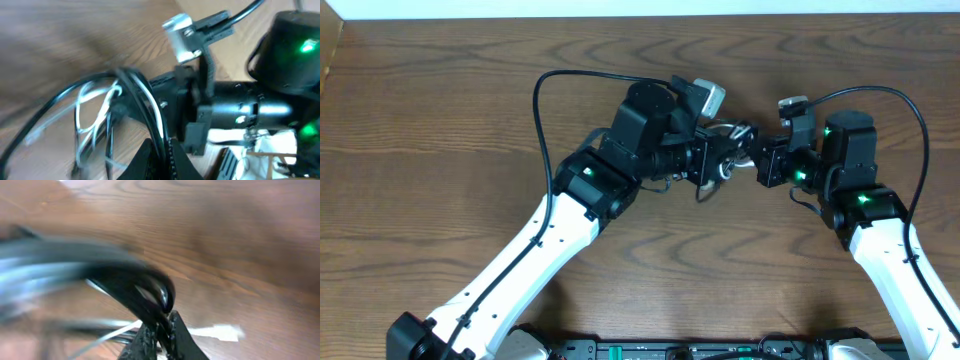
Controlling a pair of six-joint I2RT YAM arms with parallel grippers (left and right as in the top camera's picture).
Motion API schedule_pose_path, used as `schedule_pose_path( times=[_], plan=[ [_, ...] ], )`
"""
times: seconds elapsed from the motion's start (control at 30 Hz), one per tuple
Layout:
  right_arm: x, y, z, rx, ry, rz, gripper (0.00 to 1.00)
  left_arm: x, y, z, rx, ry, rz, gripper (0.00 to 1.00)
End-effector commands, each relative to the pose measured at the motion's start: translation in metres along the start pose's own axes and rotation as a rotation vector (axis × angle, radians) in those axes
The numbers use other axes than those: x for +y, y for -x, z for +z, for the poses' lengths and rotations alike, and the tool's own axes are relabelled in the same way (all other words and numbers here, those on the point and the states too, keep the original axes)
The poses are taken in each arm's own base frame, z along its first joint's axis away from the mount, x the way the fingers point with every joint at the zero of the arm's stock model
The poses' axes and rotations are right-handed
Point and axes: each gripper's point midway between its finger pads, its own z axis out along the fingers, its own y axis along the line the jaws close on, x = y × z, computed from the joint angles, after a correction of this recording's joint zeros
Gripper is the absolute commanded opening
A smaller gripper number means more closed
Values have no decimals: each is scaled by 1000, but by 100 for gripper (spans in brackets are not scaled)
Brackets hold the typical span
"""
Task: Untangle cables
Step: 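Grasp a black cable strand with the right gripper beside the left, then pull both grippers apart to spread the cable bundle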
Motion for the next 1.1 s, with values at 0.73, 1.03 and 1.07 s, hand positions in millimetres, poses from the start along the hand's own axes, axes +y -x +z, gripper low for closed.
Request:
schedule_pose_path(
  times=[0.73, 1.03, 1.07],
  plan=[
    [-123, -40, -57, 0, -809, 337, 1, 204, -19, -123, -7, 961, -203, 8],
    [-152, -46, -92, -33, -1041, 360, 1, 239, -8, -169, -97, 1137, -251, 8],
    [-156, -47, -96, -33, -1058, 365, 1, 241, -7, -172, -102, 1144, -258, 8]
  ],
)
